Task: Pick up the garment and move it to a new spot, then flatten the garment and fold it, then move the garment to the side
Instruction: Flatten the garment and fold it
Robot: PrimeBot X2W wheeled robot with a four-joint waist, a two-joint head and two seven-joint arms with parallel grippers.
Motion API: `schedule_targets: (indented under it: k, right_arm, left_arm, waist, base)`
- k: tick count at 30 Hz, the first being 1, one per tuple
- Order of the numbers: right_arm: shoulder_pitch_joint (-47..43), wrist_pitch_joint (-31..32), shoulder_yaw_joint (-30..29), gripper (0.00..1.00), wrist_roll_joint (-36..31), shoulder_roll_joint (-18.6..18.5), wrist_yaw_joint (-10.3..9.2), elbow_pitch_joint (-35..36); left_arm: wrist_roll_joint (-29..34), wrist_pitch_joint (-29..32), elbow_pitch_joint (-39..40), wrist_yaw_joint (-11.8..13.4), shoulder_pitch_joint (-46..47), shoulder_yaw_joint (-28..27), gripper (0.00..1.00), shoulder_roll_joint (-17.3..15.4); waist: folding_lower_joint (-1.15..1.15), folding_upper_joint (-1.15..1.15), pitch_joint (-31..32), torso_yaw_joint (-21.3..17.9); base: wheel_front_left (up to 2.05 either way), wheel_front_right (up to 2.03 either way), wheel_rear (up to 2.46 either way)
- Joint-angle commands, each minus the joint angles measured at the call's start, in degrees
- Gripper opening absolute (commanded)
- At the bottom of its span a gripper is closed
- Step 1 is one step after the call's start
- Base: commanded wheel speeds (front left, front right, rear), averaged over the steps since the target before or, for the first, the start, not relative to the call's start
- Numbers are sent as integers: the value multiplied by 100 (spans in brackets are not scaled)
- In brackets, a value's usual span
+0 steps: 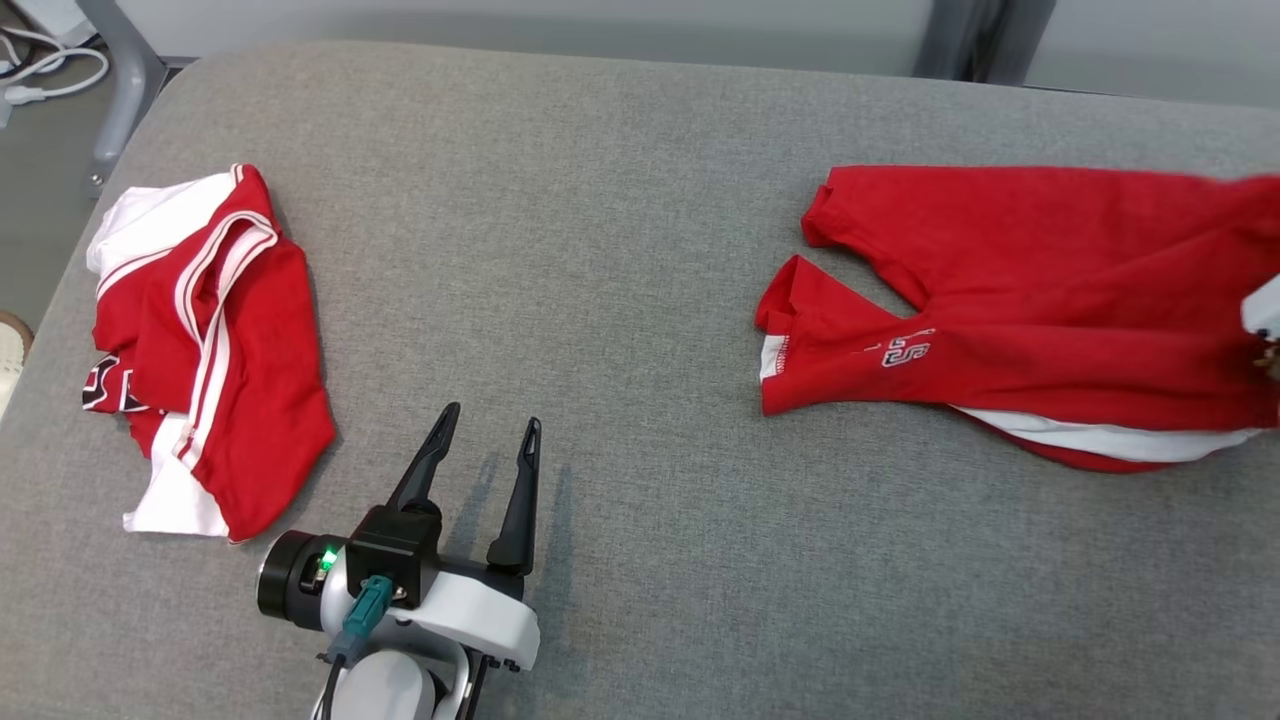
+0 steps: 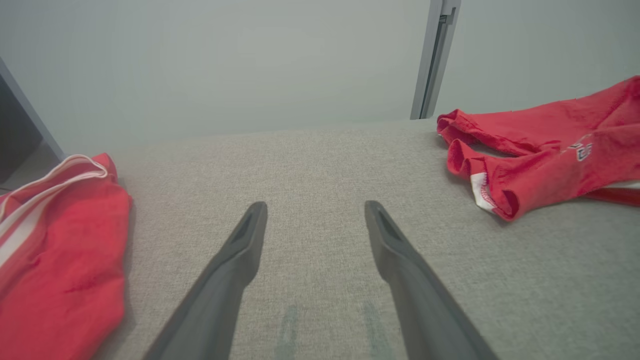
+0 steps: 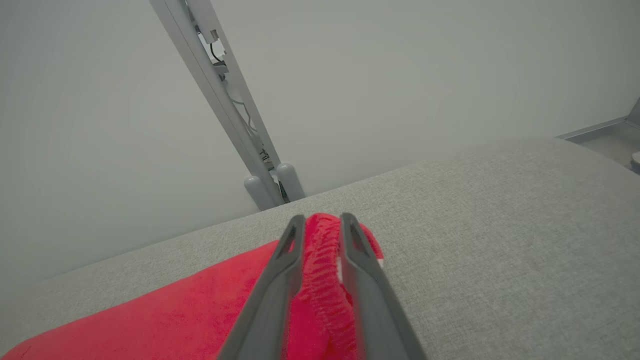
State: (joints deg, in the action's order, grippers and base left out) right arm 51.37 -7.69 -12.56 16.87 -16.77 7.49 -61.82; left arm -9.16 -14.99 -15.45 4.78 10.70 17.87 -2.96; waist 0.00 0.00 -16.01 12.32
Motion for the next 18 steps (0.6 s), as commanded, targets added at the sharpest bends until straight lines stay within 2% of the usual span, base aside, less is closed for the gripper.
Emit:
schedule_targets:
  k: [1, 5, 11, 18]
  right_arm:
    - [96, -34, 20, 100, -66, 54, 1, -126]
    - [81, 37, 300, 100, -83, 251, 1, -298]
    - [-104, -82, 882, 100, 47, 420, 1, -50]
    - [-907, -575, 1814, 100, 719, 636, 1, 1273]
  left_arm:
    - [10, -22, -16, 9, 4, -28, 100, -17]
    - [15, -22, -24, -6, 6, -68, 100, -13]
    - [-8, -22, 10, -7, -5, -154, 100, -8]
    - [-75, -22, 73, -11, -71, -330, 100, -7]
  waist:
    - [0, 0, 38, -60]
    - [0, 0, 164, -232]
    - [0, 0, 401, -514]
    - [0, 0, 745, -895]
  base:
    - [0, 0, 0]
    - [0, 0, 0]
    - [0, 0, 0]
    - [0, 0, 0]
